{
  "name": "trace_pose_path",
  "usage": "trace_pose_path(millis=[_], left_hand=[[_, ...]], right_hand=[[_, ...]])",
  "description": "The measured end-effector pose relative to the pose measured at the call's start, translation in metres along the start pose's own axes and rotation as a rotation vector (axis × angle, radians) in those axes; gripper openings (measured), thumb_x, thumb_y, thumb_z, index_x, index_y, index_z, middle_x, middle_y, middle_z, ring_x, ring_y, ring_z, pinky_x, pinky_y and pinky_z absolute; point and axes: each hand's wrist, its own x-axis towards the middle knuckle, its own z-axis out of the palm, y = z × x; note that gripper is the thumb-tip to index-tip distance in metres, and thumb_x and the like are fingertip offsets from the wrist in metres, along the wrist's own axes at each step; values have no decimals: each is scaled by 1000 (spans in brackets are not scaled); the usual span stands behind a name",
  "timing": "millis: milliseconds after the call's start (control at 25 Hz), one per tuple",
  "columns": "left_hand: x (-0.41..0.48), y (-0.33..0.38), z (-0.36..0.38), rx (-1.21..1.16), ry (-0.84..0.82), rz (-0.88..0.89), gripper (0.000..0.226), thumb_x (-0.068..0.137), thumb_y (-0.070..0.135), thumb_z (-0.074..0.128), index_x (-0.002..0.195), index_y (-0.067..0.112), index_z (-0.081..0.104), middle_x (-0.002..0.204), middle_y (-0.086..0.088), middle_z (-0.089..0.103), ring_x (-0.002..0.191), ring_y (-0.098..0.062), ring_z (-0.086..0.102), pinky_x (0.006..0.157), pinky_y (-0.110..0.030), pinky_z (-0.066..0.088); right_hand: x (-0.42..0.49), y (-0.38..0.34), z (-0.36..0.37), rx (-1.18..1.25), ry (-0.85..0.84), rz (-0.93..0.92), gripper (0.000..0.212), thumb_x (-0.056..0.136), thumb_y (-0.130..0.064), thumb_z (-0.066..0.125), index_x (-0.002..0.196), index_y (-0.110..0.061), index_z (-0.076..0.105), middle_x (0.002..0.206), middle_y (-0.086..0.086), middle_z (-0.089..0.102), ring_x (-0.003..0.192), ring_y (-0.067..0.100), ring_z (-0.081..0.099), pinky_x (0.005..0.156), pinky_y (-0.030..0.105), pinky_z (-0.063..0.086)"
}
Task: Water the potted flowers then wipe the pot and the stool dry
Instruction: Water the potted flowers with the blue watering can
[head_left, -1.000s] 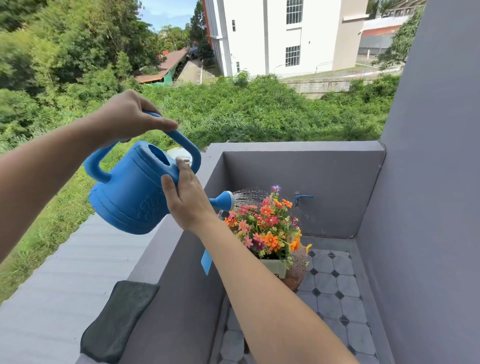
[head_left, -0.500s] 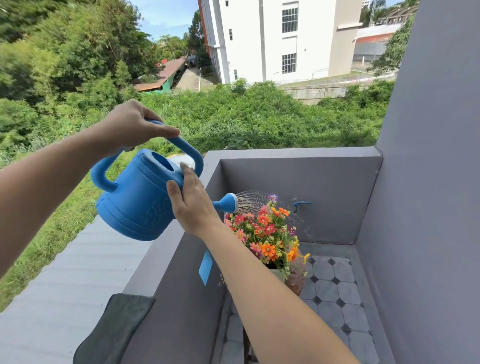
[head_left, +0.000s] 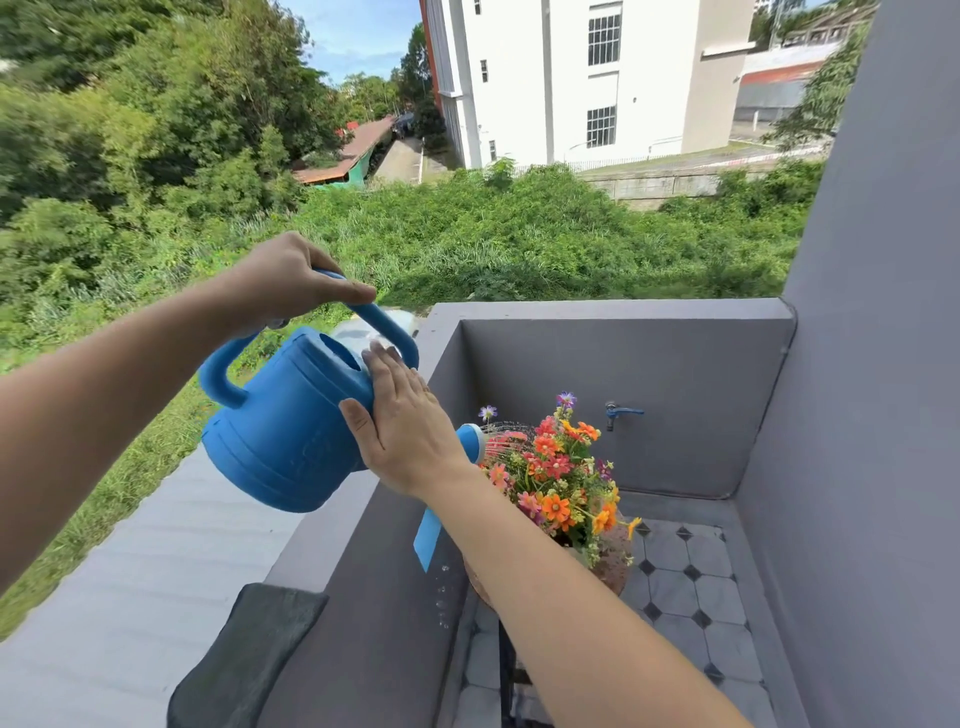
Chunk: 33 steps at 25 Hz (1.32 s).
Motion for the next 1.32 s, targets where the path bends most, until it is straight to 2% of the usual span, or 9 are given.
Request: trace_pose_path(millis=[120, 240, 400, 520, 640, 840, 1000, 1160, 1320], left_hand=[[2, 0, 1, -37, 10, -4, 39, 71, 44, 74, 86, 8, 74, 35, 5, 31, 33, -13, 24, 33, -17, 22], [7, 0, 2, -84, 42, 12, 46, 66, 47, 74, 89, 7, 74, 41, -1, 34, 36, -16, 25, 34, -18, 24], [7, -1, 4, -58, 84, 1, 41, 71, 44, 75, 89, 7, 74, 44, -2, 36, 37, -15, 27, 34, -18, 25], [1, -4, 9, 0, 89, -8, 36, 74, 44, 74, 85, 10, 75, 45, -3, 37, 36, -15, 28, 34, -18, 25], [-7, -8, 20, 8, 39, -5, 34, 72, 44, 75, 82, 12, 76, 42, 0, 34, 28, -8, 24, 33, -18, 23], [-9, -4, 30, -49, -20, -18, 33, 73, 42, 76, 81, 11, 75, 39, 3, 32, 28, -8, 23, 31, -16, 22], [0, -1, 24, -107, 20, 0, 35, 72, 42, 76, 82, 9, 75, 34, 4, 32, 30, -13, 23, 32, -16, 22], [3, 1, 14, -91, 90, -7, 30, 72, 42, 77, 79, 13, 74, 32, 7, 29, 32, -14, 23, 32, -16, 22], [0, -5, 8, -46, 96, -48, 32, 71, 40, 78, 79, 9, 74, 32, 6, 26, 34, -14, 21, 35, -17, 22]], right_hand=[[4, 2, -7, -13, 4, 10, 62, 101, -38, 32, 151, -6, 14, 161, 10, 14, 150, 20, 7, 122, 33, 4], [10, 3, -12, -14, 4, 34, 61, 102, -36, 32, 151, -5, 12, 161, 11, 14, 150, 22, 9, 122, 36, 6], [6, -3, 0, -21, 22, -60, 63, 100, -28, 37, 152, -8, 7, 162, 14, 7, 149, 27, 7, 121, 40, 8], [-5, -4, 11, -60, 45, -87, 68, 100, -31, 39, 152, -7, 5, 162, 14, 0, 149, 28, 5, 120, 40, 8], [-22, -6, 21, -42, 33, -84, 72, 99, -36, 40, 152, -6, 2, 163, 10, -2, 150, 23, -1, 120, 36, 1], [-34, -2, 26, -72, 112, -64, 76, 95, -47, 33, 152, -6, 5, 163, 10, 3, 150, 24, 0, 120, 36, 1], [-18, 4, 17, -92, 185, -73, 76, 93, -47, 35, 151, -4, 12, 162, 12, 11, 150, 27, 7, 120, 40, 8], [-3, 0, 13, -85, 143, -66, 74, 96, -43, 44, 152, -6, 10, 162, 11, 8, 150, 25, 4, 120, 39, 6], [-4, -12, 22, -41, 107, -55, 75, 97, -42, 44, 152, -8, 7, 163, 9, 5, 150, 24, 1, 121, 40, 4]])
